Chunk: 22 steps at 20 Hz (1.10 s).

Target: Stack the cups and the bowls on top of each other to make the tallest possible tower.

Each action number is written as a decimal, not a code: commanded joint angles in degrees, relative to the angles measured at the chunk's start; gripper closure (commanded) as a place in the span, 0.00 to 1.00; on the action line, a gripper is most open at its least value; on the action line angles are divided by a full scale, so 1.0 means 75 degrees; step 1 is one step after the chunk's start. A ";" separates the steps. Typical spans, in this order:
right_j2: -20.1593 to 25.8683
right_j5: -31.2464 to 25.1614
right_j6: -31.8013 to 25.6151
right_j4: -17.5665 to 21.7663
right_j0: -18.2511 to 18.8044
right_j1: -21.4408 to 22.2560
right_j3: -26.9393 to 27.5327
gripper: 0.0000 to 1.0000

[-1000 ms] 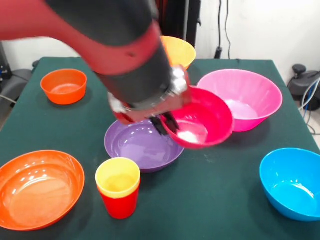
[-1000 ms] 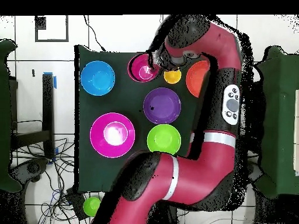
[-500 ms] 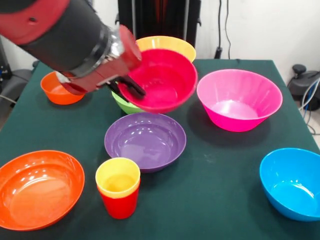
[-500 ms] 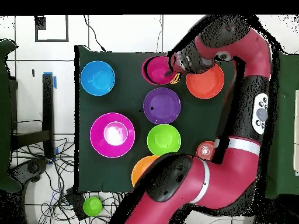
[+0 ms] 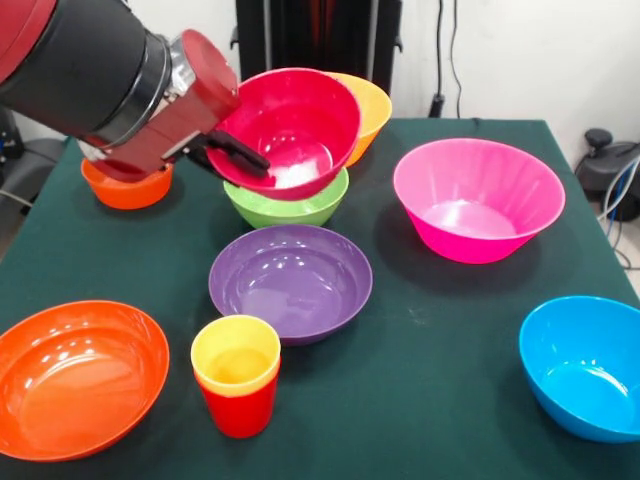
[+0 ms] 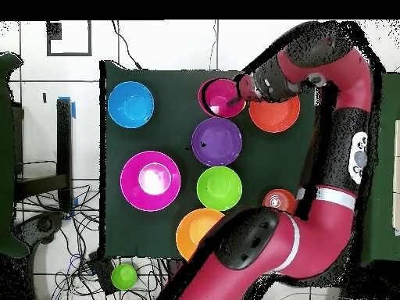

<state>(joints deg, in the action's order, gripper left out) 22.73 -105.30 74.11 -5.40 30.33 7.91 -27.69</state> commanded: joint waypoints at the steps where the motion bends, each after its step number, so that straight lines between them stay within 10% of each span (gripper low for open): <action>1: 0.1038 -0.0388 -0.3356 0.1023 -0.0091 -0.0623 0.0369 1.00; 22: 0.2171 -0.0059 -0.4648 0.3090 0.0308 -0.0884 0.1224 1.00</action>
<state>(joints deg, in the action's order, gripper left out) 32.97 -105.30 57.62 12.23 32.25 0.55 -19.03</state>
